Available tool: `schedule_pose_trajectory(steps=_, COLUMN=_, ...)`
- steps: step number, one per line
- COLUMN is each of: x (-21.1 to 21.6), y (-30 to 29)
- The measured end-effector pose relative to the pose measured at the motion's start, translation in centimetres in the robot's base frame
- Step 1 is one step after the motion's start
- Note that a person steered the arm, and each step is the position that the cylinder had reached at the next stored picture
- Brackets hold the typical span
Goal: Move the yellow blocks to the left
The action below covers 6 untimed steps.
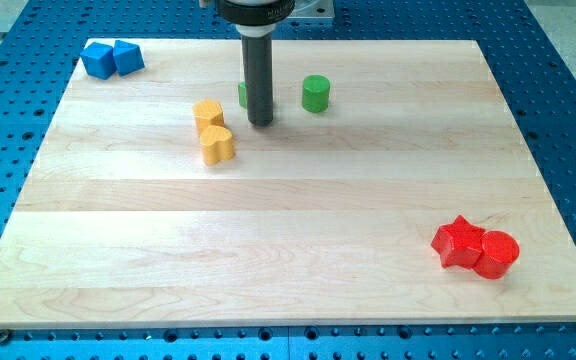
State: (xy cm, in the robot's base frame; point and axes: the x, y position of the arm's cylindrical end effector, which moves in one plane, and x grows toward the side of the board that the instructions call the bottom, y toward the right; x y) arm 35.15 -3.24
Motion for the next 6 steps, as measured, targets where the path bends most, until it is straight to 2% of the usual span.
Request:
schedule_pose_trajectory(steps=2, x=3.2, y=-4.2)
schedule_pose_trajectory(steps=3, x=3.2, y=-6.1)
schedule_pose_trajectory(steps=5, x=3.4, y=-3.0)
schedule_pose_trajectory(steps=6, x=6.1, y=-3.4)
